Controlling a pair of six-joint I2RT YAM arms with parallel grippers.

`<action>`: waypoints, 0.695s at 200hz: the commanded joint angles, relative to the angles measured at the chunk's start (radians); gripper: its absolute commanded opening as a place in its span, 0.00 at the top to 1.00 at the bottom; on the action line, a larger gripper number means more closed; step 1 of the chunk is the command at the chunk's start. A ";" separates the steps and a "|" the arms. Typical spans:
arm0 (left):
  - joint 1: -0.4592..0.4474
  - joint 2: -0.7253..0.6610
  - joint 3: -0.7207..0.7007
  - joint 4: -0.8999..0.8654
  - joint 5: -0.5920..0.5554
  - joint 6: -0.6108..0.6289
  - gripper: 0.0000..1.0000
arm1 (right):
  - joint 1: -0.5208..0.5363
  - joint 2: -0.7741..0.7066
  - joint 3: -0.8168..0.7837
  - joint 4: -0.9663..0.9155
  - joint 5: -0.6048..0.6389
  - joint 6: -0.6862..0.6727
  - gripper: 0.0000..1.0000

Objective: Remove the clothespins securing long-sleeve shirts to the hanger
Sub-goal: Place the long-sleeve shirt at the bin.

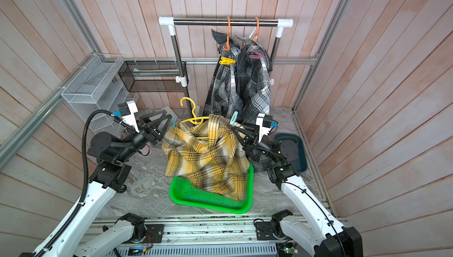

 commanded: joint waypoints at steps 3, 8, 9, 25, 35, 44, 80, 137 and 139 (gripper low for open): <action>-0.084 0.053 0.056 -0.096 0.016 0.114 0.38 | 0.000 -0.027 -0.001 0.025 -0.010 -0.012 1.00; -0.103 0.063 0.065 -0.117 -0.012 0.135 0.38 | 0.003 -0.028 0.000 0.023 -0.011 -0.014 1.00; -0.107 0.065 0.068 -0.119 -0.017 0.137 0.38 | 0.003 -0.028 0.000 0.021 -0.011 -0.015 1.00; -0.140 0.097 0.091 -0.161 -0.065 0.164 0.38 | 0.010 -0.025 0.002 0.012 -0.009 -0.020 1.00; -0.150 0.109 0.094 -0.161 -0.086 0.165 0.38 | 0.017 -0.024 0.006 0.002 -0.006 -0.026 1.00; -0.155 0.117 0.096 -0.154 -0.108 0.170 0.38 | 0.025 -0.022 0.010 -0.007 -0.005 -0.034 1.00; -0.161 0.146 0.111 -0.120 -0.170 0.180 0.38 | 0.058 -0.018 0.024 -0.049 0.013 -0.072 1.00; -0.166 0.184 0.125 -0.080 -0.182 0.178 0.46 | 0.100 -0.009 0.029 -0.085 0.040 -0.108 1.00; -0.167 0.186 0.124 -0.079 -0.181 0.178 0.47 | 0.101 -0.008 0.030 -0.084 0.041 -0.108 1.00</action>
